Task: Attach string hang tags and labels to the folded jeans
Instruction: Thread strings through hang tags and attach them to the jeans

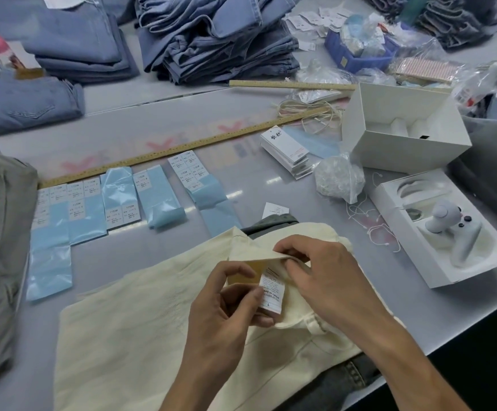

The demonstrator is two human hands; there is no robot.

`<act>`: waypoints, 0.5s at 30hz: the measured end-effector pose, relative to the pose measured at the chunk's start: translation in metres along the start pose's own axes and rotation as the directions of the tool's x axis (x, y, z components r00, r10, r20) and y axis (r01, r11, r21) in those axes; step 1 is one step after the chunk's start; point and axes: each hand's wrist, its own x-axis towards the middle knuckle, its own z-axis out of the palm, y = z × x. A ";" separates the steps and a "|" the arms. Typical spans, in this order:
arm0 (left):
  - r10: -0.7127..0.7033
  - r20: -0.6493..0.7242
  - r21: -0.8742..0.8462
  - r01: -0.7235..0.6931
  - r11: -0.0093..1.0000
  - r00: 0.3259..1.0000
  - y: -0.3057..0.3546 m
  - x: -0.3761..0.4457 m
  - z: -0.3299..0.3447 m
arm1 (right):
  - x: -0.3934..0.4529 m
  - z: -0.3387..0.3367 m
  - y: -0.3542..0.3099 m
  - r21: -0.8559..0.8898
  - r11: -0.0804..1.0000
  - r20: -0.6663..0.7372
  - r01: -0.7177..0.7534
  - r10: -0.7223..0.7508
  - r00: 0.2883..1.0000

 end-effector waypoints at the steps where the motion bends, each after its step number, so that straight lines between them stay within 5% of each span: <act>1: 0.043 0.001 -0.018 -0.043 0.999 0.999 0.002 -0.001 0.001 | 0.001 -0.002 0.001 -0.010 1.000 0.002 -0.017 0.017 1.000; 5: 0.272 -0.072 -0.016 -0.273 0.962 0.960 0.004 0.000 -0.005 | 0.016 -0.033 0.020 -0.137 0.955 0.023 -0.262 0.267 0.963; 8: 0.439 0.092 0.481 -0.426 0.766 0.894 -0.014 0.007 -0.005 | 0.020 -0.062 0.024 -0.064 0.951 -0.125 -0.303 0.293 0.948; 10: 0.431 0.380 0.707 -0.557 0.435 0.818 -0.030 0.007 0.015 | 0.019 -0.072 0.007 0.123 0.989 -0.350 -0.079 0.117 0.930; 12: 0.304 0.576 0.740 -0.642 0.201 0.759 -0.045 0.004 0.039 | 0.018 -0.071 -0.016 0.037 0.961 -0.487 0.274 -0.222 0.845; 13: 0.259 0.596 0.743 -0.644 0.181 0.760 -0.053 0.001 0.048 | 0.017 -0.064 -0.021 -0.049 0.921 -0.464 0.387 -0.364 0.808; 15: 0.192 0.645 0.703 -0.673 0.229 0.740 -0.059 0.007 0.044 | 0.019 -0.040 -0.013 -0.139 0.900 -0.203 0.414 -0.435 0.877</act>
